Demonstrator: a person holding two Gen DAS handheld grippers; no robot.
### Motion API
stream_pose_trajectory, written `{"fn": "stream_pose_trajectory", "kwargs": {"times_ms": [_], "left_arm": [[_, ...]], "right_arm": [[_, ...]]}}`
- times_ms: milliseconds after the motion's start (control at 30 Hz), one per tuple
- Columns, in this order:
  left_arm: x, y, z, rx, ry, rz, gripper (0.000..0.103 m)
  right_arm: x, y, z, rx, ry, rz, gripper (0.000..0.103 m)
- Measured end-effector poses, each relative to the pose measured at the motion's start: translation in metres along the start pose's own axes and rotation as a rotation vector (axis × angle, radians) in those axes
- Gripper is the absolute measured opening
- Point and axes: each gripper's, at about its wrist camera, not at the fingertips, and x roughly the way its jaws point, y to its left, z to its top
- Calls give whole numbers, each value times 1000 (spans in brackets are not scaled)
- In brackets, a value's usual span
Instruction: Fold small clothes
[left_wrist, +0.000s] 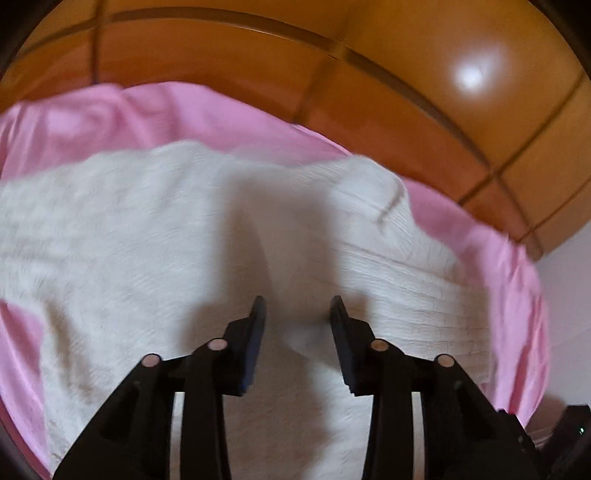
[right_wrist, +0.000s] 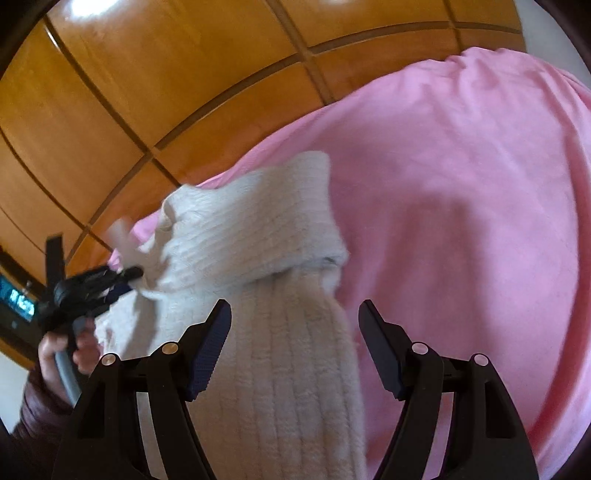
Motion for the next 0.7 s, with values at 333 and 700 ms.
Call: {"fn": "stream_pose_trajectory", "kwargs": {"times_ms": [333, 700], "left_arm": [[-1, 80, 0, -242, 55, -159, 47], [-2, 76, -3, -116, 0, 5, 6]], "right_arm": [[46, 44, 29, -94, 23, -29, 70], [107, 91, 18, -213, 117, -47, 72]]}}
